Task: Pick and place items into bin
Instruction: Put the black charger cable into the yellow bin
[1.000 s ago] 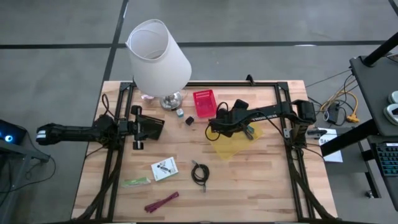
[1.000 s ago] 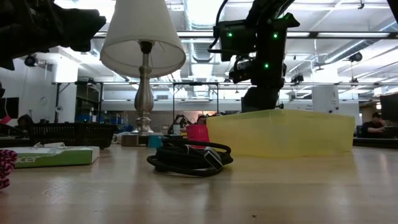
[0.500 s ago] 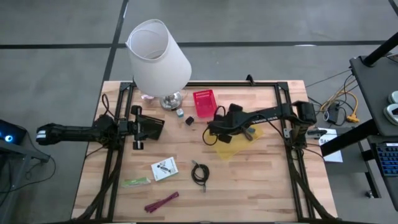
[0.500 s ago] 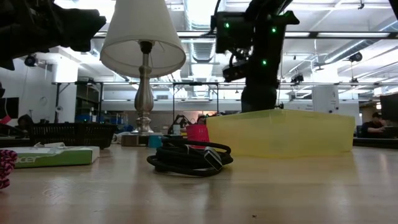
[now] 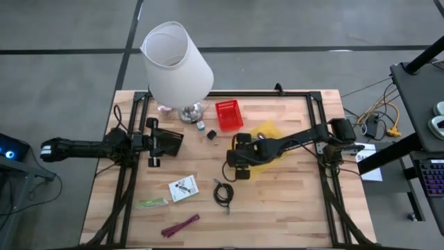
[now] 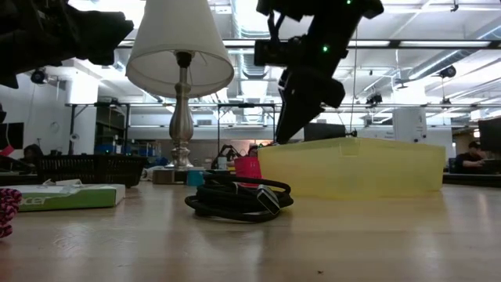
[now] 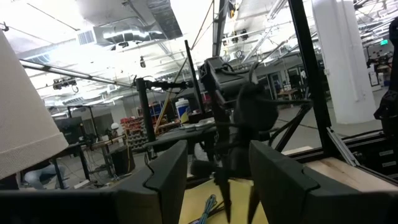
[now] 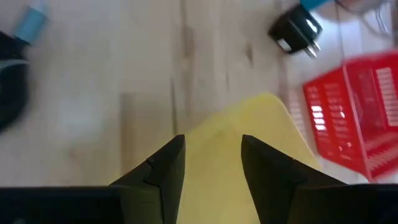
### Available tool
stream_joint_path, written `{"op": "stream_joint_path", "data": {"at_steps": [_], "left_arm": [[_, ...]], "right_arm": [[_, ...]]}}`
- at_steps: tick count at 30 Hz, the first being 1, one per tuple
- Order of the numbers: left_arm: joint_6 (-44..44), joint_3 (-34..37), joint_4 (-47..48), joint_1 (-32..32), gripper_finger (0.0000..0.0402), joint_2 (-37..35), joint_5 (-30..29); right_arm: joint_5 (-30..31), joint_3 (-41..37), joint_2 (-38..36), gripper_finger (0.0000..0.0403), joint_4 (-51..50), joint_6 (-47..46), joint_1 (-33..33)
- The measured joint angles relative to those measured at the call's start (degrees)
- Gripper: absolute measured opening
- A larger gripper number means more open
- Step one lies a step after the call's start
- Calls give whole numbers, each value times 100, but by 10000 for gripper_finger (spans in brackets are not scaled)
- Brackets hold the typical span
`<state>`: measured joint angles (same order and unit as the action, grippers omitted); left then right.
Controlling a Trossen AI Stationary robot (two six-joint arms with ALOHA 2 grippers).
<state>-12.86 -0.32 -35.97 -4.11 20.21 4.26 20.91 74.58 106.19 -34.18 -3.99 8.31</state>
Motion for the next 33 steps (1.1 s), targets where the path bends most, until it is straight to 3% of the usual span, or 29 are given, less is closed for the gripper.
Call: {"op": "stream_joint_path", "data": {"at_steps": [12,18,22,33], "left_arm": [[0,1,-1,1,157,-2,1],[0,0,0,-1,157,-2,1],[0,2,-2,0,157,-2,1],[0,1,0,1,157,-9,1]], "right_arm": [[-155,282,-7,138,450,140,436],[-1502,257,-5,141,1140,359,499],[-1933,187,48,136,1442,130,506],[-1998,-157,70,144,1708,-348,660]]}}
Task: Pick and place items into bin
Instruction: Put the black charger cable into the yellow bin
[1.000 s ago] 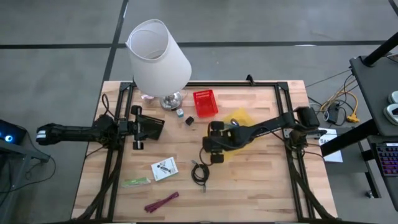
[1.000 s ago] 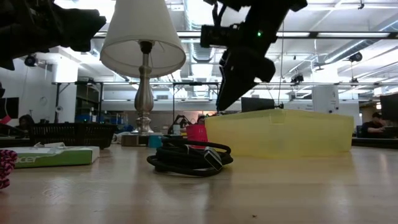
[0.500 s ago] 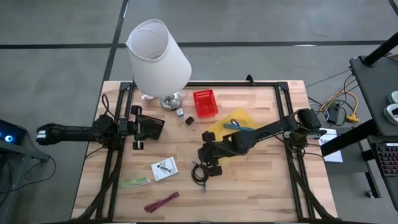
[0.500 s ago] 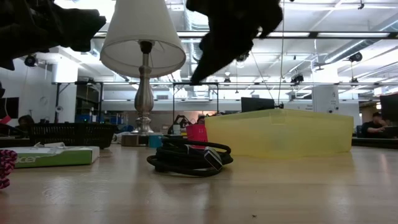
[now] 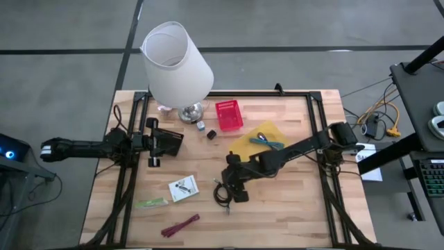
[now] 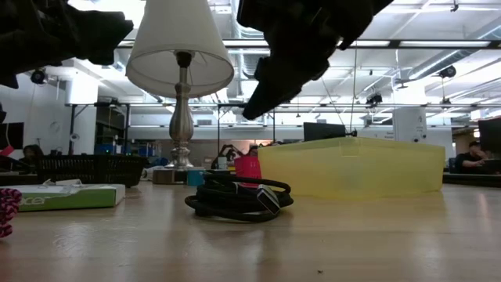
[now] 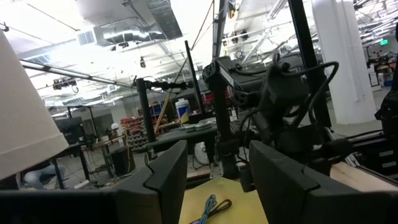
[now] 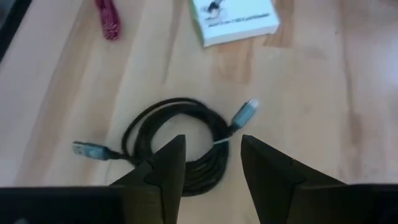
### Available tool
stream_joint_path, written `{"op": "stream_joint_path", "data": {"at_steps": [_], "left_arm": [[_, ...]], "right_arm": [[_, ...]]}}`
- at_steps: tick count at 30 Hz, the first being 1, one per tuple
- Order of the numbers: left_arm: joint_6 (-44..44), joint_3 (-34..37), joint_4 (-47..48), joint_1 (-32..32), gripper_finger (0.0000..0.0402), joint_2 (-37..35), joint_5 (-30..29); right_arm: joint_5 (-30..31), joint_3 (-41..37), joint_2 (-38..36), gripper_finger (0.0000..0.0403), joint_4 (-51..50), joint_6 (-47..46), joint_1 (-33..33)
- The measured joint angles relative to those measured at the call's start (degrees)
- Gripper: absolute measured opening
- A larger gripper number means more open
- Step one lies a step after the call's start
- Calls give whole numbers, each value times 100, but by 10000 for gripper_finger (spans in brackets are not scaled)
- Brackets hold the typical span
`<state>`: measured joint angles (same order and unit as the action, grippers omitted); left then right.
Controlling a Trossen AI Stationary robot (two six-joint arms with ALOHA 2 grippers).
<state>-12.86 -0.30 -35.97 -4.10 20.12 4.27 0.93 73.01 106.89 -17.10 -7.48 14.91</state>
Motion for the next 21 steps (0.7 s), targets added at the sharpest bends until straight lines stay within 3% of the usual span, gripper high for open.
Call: {"op": "stream_joint_path", "data": {"at_steps": [7,15,21], "left_arm": [[0,-1,-2,-1,157,-2,0],[0,1,-2,-2,157,0,0],[0,-1,-2,0,157,0,-1]], "right_arm": [[-846,-378,9,146,974,138,257],[-847,-867,11,139,1934,882,508],[-525,-1094,11,146,2032,1052,497]]}}
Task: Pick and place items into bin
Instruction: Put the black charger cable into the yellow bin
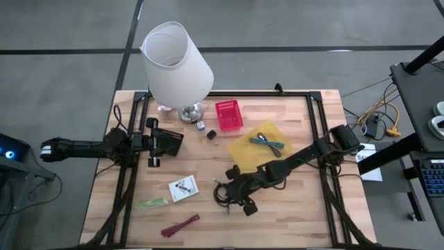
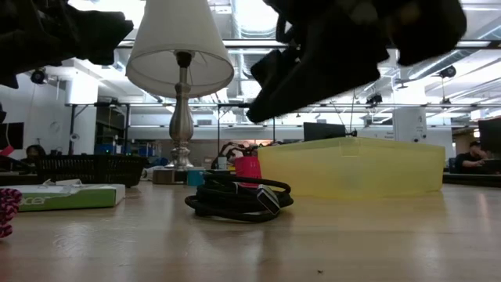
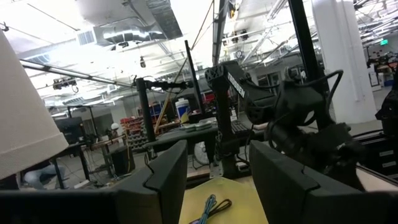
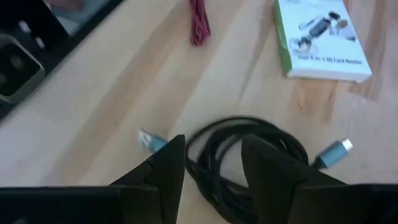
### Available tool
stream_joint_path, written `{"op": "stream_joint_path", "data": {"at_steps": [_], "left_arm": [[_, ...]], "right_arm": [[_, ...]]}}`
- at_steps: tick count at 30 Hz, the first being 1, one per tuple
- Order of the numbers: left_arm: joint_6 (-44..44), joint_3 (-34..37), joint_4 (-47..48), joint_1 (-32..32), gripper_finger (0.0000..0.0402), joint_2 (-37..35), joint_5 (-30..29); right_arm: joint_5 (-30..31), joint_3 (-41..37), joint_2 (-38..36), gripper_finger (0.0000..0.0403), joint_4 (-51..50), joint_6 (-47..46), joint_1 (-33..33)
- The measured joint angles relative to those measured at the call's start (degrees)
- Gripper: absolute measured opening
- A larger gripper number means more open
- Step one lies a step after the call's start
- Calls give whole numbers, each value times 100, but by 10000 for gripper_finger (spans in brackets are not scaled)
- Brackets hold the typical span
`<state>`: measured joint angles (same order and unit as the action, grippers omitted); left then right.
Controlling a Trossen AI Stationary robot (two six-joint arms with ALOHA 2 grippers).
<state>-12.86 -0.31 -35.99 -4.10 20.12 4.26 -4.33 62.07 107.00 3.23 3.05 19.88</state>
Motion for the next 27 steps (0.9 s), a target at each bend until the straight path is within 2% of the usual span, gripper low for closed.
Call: {"op": "stream_joint_path", "data": {"at_steps": [8,13,27], "left_arm": [[0,1,-1,-2,157,0,0],[0,-1,-1,-1,157,0,0],[0,0,0,-1,157,0,1]], "right_arm": [[5,-186,0,161,104,208,0],[6,-363,0,166,612,280,-2],[156,-408,2,177,706,631,0]]}}
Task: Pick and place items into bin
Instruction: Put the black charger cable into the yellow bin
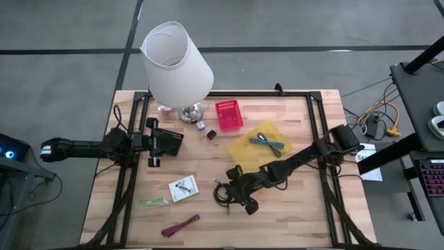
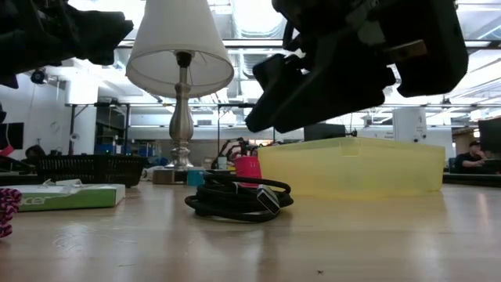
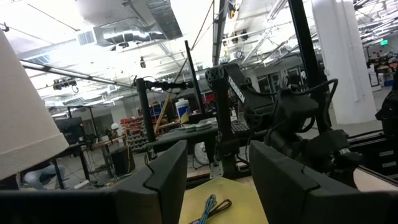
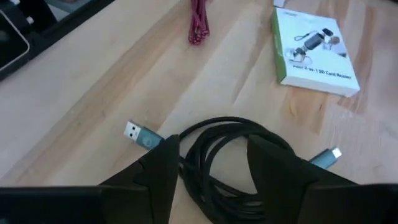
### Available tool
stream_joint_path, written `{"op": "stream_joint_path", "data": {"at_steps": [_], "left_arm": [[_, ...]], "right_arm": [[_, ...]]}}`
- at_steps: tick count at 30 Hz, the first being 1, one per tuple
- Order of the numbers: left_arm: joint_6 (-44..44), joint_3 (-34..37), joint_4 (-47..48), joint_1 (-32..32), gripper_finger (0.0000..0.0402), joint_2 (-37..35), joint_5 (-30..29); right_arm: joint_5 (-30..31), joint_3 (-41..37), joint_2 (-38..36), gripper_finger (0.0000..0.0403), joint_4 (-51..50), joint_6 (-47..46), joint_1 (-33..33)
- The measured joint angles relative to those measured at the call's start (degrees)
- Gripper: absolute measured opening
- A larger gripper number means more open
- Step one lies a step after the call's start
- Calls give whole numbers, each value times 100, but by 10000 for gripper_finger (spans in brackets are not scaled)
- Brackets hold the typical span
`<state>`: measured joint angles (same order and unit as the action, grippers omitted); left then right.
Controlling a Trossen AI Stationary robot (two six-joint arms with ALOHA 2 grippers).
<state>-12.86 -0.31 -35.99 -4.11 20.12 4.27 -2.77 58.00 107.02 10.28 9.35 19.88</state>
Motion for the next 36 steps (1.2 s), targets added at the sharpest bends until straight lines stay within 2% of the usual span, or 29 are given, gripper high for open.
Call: {"op": "stream_joint_path", "data": {"at_steps": [4,9,15,18,32,36], "left_arm": [[-1,0,-2,-1,157,4,-1],[-2,1,-2,0,157,4,-2],[-2,-1,-4,-1,157,0,0],[-2,-1,-4,-1,157,0,0],[-2,-1,-2,1,157,-2,-2],[-2,-1,-4,1,157,-1,-2]], "right_arm": [[122,120,22,184,90,107,0],[128,637,464,185,-35,172,0],[125,1695,757,185,-2063,-176,0],[125,1988,839,185,-2659,-261,17],[156,1626,828,185,-2723,-159,9],[452,1624,828,183,-2632,26,1]]}}
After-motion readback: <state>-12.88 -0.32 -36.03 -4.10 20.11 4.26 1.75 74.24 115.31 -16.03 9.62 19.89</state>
